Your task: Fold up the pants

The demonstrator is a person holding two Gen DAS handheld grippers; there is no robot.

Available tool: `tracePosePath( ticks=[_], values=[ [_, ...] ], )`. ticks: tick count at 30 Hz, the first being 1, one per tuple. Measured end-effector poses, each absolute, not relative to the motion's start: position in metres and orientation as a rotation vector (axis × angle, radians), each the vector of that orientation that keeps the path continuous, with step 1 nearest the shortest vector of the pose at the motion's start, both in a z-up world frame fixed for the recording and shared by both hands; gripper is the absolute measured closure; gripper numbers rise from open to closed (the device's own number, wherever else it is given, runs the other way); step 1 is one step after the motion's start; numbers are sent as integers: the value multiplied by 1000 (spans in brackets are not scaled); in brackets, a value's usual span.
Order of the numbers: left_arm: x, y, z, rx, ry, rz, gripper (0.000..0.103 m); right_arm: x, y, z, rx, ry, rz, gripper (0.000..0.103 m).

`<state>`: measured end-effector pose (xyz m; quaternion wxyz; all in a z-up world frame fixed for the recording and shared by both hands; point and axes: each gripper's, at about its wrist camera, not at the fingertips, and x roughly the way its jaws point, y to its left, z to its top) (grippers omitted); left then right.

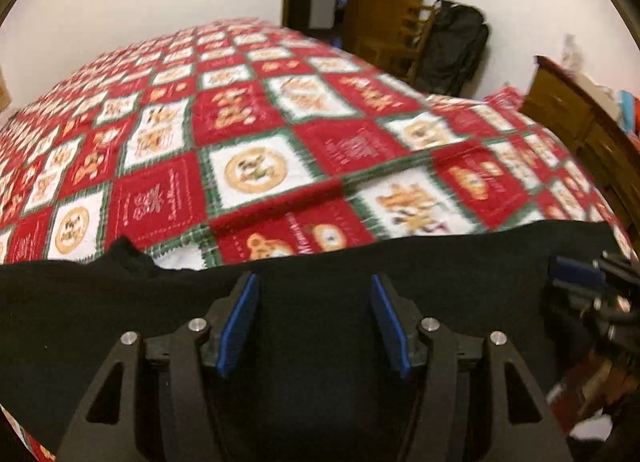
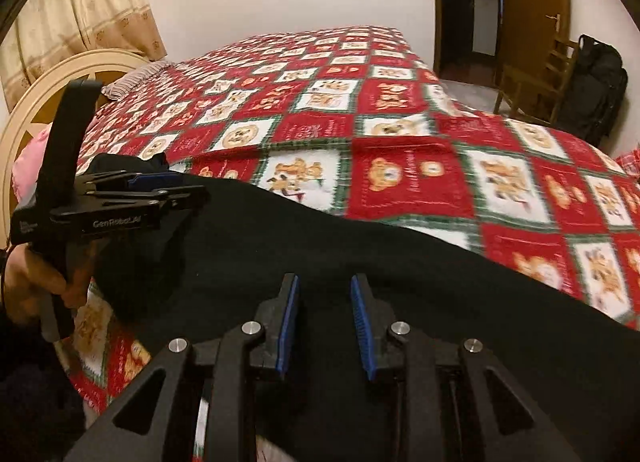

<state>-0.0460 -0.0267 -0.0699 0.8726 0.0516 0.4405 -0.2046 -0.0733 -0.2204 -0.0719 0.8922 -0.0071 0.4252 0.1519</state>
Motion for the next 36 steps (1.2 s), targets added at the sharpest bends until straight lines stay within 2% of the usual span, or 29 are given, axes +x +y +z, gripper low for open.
tracePosePath(
  ticks=[8,13,17,30,36],
  values=[
    [-34,-34,-74,134,918,-390,39,-63,-209,-81,-27,915,318,74],
    [-38,-36,-60,124,895,-394,39,-68,-217,-65,95,852,324,74],
    [-40,-43,-57,140,883,-369,39,-61,-203,-83,118,910,321,74],
    [-48,-51,-59,177,901,-365,39,-121,-197,-84,24,895,307,74],
    [-67,-64,-47,189,869,-430,39,-151,-244,-54,218,792,250,74]
  ],
)
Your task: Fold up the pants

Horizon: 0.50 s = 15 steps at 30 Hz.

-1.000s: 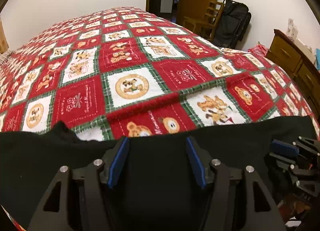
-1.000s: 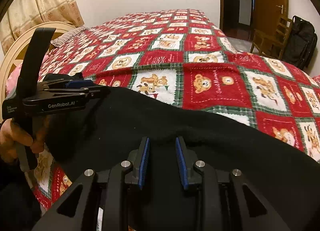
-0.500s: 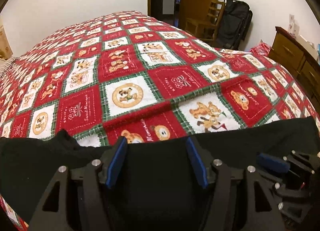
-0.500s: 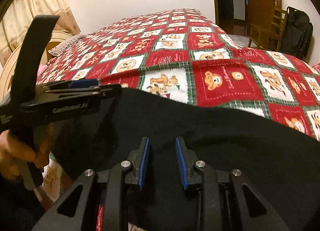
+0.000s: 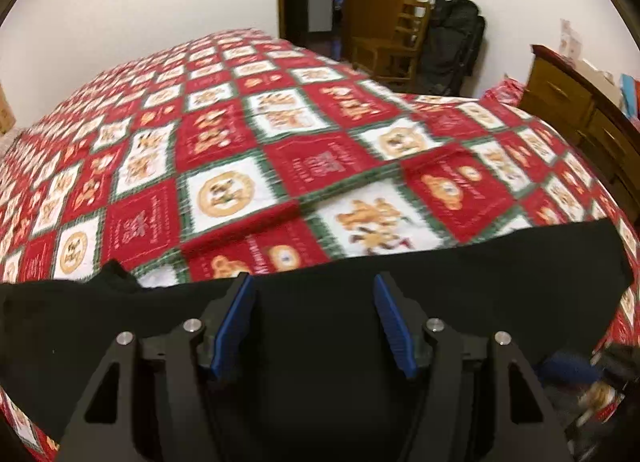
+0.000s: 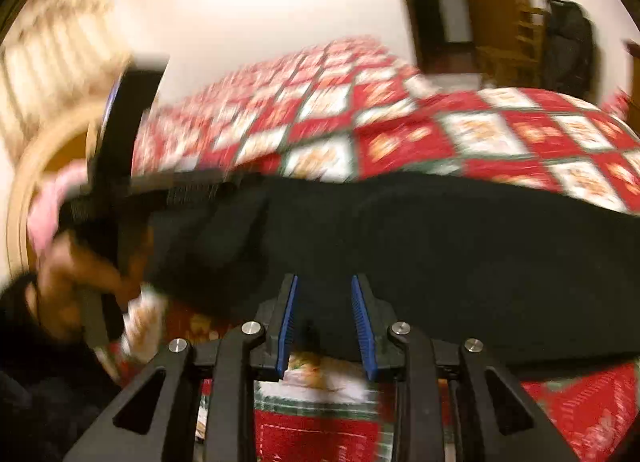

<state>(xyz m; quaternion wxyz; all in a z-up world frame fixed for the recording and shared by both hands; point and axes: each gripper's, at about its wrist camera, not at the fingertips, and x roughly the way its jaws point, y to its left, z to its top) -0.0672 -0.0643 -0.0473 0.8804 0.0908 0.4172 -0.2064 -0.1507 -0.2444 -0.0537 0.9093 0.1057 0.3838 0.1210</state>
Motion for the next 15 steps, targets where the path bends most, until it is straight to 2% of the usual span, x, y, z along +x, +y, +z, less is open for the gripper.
tracePosePath(
  ticks=[3,9,15],
  values=[
    [-76,-76,-43,208,845,-444,33,-157,-279,-41,263,749,150,74],
    [-91,-105,-43,249,834,-500,33,-171,-327,-38,216,754,-64,74],
    [-96,-122,-60,255,865,-516,33,-185,-361,-58,238,822,-160,74]
  ],
)
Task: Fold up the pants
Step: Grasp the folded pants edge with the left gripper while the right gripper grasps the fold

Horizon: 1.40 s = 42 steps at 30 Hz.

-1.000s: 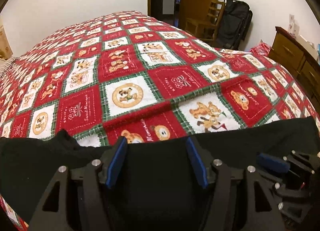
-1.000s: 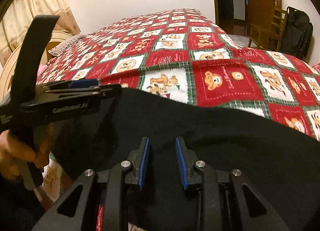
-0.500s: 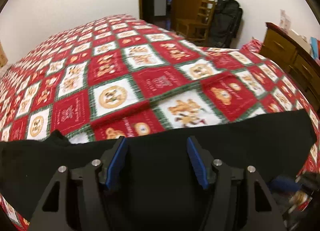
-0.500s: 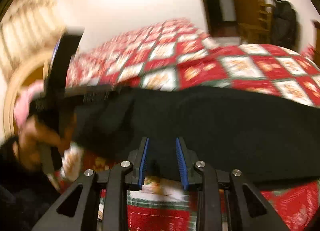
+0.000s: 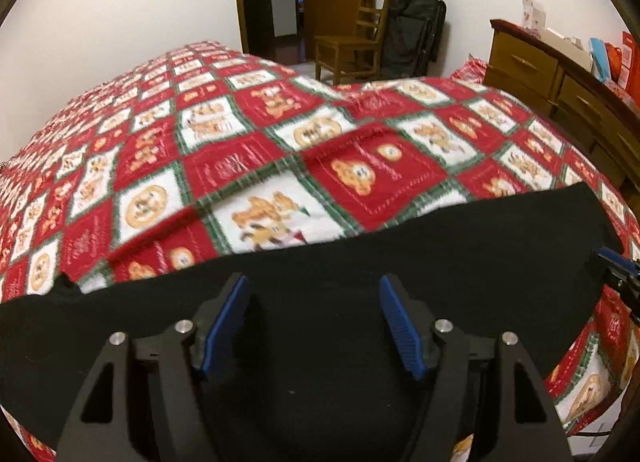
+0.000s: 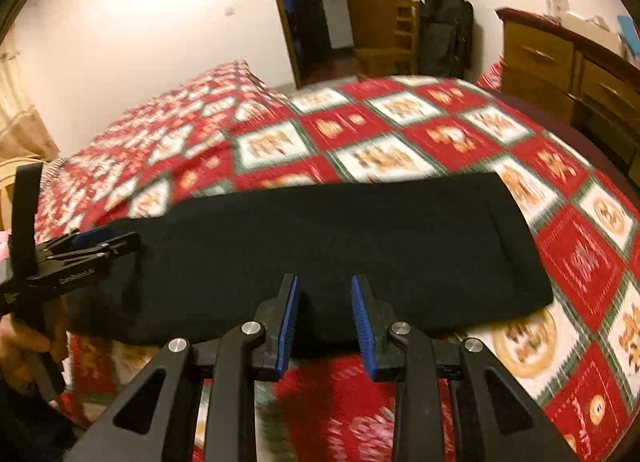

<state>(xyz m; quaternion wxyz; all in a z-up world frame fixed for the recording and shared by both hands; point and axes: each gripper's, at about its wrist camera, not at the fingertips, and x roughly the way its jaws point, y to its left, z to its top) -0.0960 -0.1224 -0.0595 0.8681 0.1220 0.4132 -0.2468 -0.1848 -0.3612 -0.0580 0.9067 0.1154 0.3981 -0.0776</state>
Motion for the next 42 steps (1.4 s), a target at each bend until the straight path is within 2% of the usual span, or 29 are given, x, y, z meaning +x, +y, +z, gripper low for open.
tracePosePath(
  ticks=[3,8,11,15,19,22,26,28,29,36,42],
  values=[
    [-101,-126,-72,273,886,-525,32,-196,-366,-66,232,824,-166,74],
    [-115,-125,-74,308,820,-521,28,-204,-371,-63,255,849,-169,74],
    [-112,-122,-71,296,842,-534,28,-219,-381,-53,303,797,-217,74],
    [-109,-121,-70,250,874,-551,28,-251,-432,-42,494,688,-357,74],
    [-113,-124,-70,245,866,-556,28,-273,-470,-53,710,670,-414,74],
    [-116,-125,-68,216,858,-576,28,-274,-470,-61,771,674,-398,74],
    [-119,-129,-72,237,853,-574,28,-263,-463,-69,751,707,-427,70],
    [-120,-129,-72,239,843,-569,28,-260,-460,-68,746,693,-437,59],
    [-120,-129,-72,235,843,-566,28,-256,-458,-67,740,686,-445,58],
    [-117,-131,-70,202,838,-568,28,-249,-465,-70,797,594,-554,57],
    [-120,-137,-76,249,808,-542,24,-241,-464,-69,778,595,-539,58]
  ],
)
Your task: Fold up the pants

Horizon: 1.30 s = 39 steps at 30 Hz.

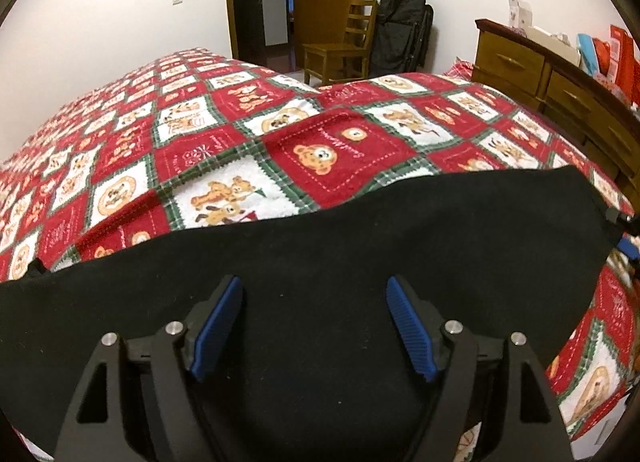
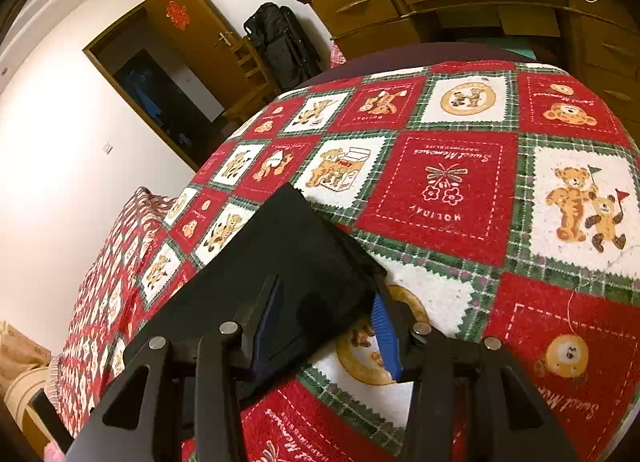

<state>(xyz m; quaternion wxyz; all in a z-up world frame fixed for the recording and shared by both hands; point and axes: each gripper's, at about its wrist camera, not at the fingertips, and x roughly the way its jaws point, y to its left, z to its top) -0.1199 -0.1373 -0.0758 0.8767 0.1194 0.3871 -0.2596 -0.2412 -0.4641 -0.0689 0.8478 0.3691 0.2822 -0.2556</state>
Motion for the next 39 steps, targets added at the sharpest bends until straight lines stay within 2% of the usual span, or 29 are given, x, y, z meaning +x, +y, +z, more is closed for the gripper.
tracePosePath(
  ticks=[8,17,23,28,36,37,38,39],
  values=[
    [-120,-136,-79,247,799,-525,18,-246,-468,-72,826,579,-506,60],
    [-120,-137,-80,247,796,-517,17,-235,-444,-69,720,628,-526,60],
    [-119,-135,-81,240,803,-524,15,-244,-464,-74,866,561,-520,60],
    [-119,-135,-82,238,802,-522,14,-240,-467,-73,854,568,-547,67],
    [-119,-136,-82,233,808,-522,14,-243,-468,-74,870,548,-550,67],
    [-119,-136,-82,235,808,-521,14,-239,-467,-74,867,560,-527,71],
    [-119,-136,-82,235,808,-521,14,-236,-466,-74,869,572,-507,79],
    [-120,-136,-82,234,809,-521,14,-230,-463,-78,883,604,-472,95]
  ],
)
